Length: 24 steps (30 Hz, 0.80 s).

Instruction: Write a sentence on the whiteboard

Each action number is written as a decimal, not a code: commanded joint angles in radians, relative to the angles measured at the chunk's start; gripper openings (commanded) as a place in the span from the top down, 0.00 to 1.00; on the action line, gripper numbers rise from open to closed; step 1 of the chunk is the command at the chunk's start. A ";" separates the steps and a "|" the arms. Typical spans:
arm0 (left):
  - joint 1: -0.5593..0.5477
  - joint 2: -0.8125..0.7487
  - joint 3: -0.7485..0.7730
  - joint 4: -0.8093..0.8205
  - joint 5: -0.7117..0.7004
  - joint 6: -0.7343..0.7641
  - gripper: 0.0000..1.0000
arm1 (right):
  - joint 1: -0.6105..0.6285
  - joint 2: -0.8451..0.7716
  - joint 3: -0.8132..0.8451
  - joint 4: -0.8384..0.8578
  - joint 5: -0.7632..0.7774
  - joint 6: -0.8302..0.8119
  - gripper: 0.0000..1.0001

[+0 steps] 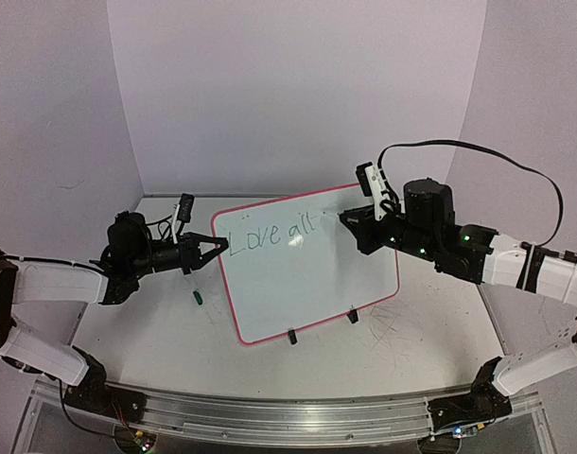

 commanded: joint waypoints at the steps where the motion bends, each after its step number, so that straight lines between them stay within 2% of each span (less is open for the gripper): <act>1: -0.002 -0.008 -0.012 -0.071 -0.043 0.084 1.00 | -0.007 -0.011 0.025 0.019 -0.062 -0.065 1.00; 24: -0.003 -0.010 -0.011 -0.096 -0.054 0.086 1.00 | -0.007 0.011 -0.004 0.019 -0.011 -0.094 1.00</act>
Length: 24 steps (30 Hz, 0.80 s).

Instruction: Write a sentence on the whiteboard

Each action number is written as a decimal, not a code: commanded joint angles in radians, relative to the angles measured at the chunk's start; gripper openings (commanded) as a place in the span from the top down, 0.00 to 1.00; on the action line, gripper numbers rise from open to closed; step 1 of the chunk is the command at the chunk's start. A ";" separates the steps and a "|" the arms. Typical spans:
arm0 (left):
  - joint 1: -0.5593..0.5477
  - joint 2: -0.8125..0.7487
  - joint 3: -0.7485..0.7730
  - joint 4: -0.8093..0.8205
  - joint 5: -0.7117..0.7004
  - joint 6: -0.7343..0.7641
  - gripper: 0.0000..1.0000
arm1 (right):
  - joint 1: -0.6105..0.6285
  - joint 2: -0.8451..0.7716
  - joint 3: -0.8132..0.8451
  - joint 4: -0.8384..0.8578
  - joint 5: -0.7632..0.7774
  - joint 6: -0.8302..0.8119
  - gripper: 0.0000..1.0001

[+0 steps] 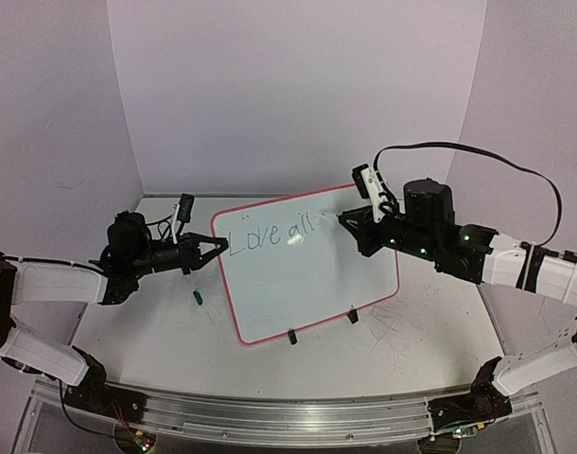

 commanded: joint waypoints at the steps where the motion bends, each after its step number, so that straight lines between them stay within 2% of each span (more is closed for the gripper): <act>1: -0.002 -0.004 -0.011 -0.086 -0.053 0.085 1.00 | -0.002 0.013 -0.003 0.021 0.015 -0.010 1.00; 11: -0.002 -0.009 -0.013 -0.094 -0.054 0.090 1.00 | -0.005 0.023 -0.015 0.032 0.060 -0.005 1.00; 21: -0.002 -0.007 -0.012 -0.098 -0.056 0.093 1.00 | -0.004 0.010 -0.022 0.056 -0.004 -0.022 1.00; 24: -0.002 -0.005 -0.009 -0.098 -0.058 0.095 1.00 | -0.004 0.010 -0.024 0.057 0.060 -0.034 1.00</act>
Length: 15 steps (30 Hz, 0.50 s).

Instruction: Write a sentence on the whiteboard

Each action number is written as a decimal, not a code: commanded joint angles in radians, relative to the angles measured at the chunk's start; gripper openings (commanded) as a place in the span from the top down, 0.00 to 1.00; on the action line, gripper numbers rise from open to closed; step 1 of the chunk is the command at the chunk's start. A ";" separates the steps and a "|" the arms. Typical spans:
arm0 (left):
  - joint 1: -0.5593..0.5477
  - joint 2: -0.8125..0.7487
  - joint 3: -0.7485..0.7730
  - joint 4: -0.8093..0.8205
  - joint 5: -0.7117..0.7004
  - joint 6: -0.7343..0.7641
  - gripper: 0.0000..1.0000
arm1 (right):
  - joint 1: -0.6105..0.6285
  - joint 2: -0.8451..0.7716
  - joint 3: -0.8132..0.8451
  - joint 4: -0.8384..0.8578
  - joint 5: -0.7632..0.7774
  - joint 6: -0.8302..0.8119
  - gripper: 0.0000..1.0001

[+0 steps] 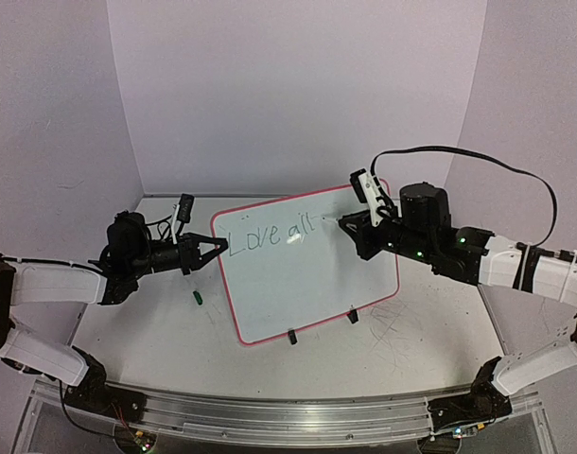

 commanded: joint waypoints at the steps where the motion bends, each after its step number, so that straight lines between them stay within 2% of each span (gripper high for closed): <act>1: -0.002 0.004 -0.008 -0.084 -0.056 0.088 1.00 | -0.003 -0.007 -0.008 0.049 0.061 -0.028 1.00; 15: -0.002 0.023 -0.007 -0.088 -0.054 0.093 1.00 | -0.035 0.001 -0.005 0.062 0.056 0.019 1.00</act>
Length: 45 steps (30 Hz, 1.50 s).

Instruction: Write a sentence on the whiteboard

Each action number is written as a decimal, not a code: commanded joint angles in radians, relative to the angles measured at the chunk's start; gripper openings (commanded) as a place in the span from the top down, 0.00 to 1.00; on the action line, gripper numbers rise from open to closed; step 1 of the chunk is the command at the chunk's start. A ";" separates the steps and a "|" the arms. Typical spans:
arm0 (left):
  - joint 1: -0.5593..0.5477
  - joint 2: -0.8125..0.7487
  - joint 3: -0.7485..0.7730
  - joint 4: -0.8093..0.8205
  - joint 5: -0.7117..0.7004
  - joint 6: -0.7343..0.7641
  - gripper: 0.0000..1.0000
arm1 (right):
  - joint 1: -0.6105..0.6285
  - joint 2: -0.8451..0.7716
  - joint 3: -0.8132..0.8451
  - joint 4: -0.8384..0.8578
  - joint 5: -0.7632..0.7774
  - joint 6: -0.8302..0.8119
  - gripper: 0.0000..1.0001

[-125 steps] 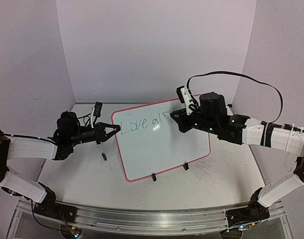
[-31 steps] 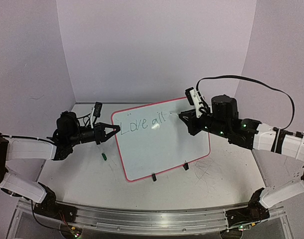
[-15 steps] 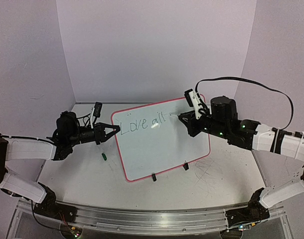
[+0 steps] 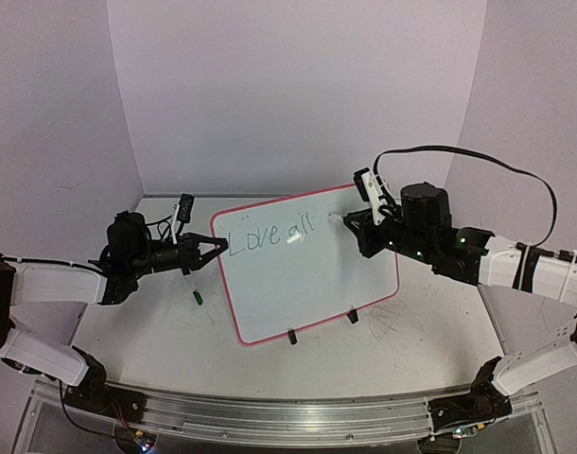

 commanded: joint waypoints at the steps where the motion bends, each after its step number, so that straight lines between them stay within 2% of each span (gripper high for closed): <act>1: -0.002 0.022 -0.006 -0.087 -0.054 0.091 1.00 | -0.028 0.001 0.002 0.055 -0.007 0.027 1.00; 10: -0.002 0.015 -0.013 -0.088 -0.054 0.093 1.00 | -0.033 0.022 0.009 0.071 -0.146 0.007 1.00; 30: -0.002 0.016 -0.010 -0.087 -0.052 0.096 1.00 | -0.033 0.053 0.016 0.053 -0.007 0.032 1.00; 45: -0.002 0.013 -0.002 -0.090 -0.048 0.094 1.00 | -0.032 0.076 0.034 0.068 -0.034 0.032 1.00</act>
